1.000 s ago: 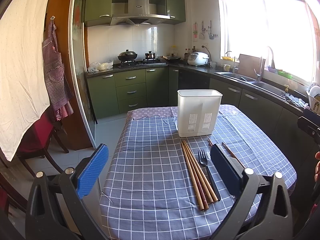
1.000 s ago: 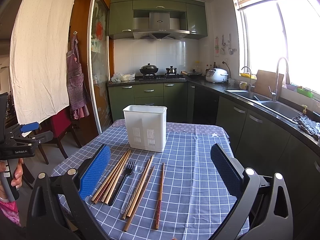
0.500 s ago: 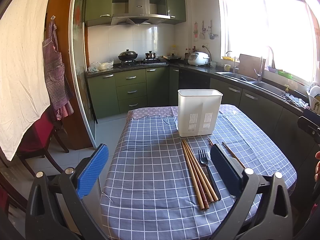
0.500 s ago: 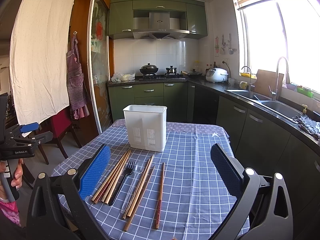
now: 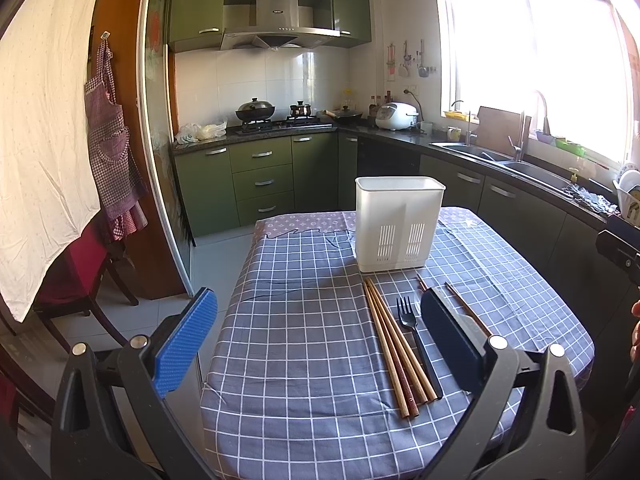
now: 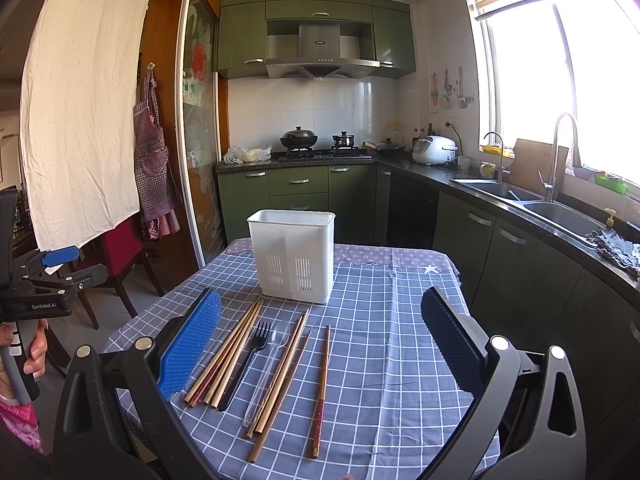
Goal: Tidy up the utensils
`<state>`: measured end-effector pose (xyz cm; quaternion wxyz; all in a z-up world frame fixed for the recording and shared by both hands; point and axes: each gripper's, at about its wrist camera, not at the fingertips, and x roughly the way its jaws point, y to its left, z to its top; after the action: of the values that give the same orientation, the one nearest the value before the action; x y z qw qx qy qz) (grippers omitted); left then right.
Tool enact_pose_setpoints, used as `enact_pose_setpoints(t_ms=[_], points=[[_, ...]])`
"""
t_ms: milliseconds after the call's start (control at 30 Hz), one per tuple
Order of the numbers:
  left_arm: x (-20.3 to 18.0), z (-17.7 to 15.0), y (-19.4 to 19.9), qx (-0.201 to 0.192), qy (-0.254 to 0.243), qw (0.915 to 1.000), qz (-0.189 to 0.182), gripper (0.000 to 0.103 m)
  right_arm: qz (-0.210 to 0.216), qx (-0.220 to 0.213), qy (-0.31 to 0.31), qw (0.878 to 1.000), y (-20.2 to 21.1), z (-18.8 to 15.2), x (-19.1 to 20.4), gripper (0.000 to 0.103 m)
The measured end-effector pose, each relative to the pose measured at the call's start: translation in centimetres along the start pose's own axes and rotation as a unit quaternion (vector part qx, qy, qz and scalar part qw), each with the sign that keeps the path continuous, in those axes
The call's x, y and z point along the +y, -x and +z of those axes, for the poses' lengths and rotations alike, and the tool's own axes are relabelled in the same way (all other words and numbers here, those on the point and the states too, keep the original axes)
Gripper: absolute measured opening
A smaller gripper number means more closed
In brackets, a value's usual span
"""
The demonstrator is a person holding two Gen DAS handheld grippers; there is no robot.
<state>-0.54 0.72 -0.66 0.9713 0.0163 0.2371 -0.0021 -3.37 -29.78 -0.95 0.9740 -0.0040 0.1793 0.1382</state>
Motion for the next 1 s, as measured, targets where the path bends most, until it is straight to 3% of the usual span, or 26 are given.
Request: enact_pose_setpoints(t_ms=[733, 900, 1000], points=[[-0.2, -0.8, -0.7, 0.012, -0.004, 0.9999, -0.002, 0.097, 0.003, 0.010, -0.004, 1.000, -0.3, -0.1, -0.2, 0.099], [-0.9, -0.6, -3.6, 0.057, -0.014, 0.9983, 0.002, 0.097, 0.007, 0.041, -0.002, 0.999, -2.0, -0.4, -0.9, 0.099], [-1.6, -0.6, -6.6, 0.103, -0.015, 0.9946, 0.000, 0.097, -0.014, 0.073, 0.012, 0.997, -3.9, -0.8, -1.6, 0.099]])
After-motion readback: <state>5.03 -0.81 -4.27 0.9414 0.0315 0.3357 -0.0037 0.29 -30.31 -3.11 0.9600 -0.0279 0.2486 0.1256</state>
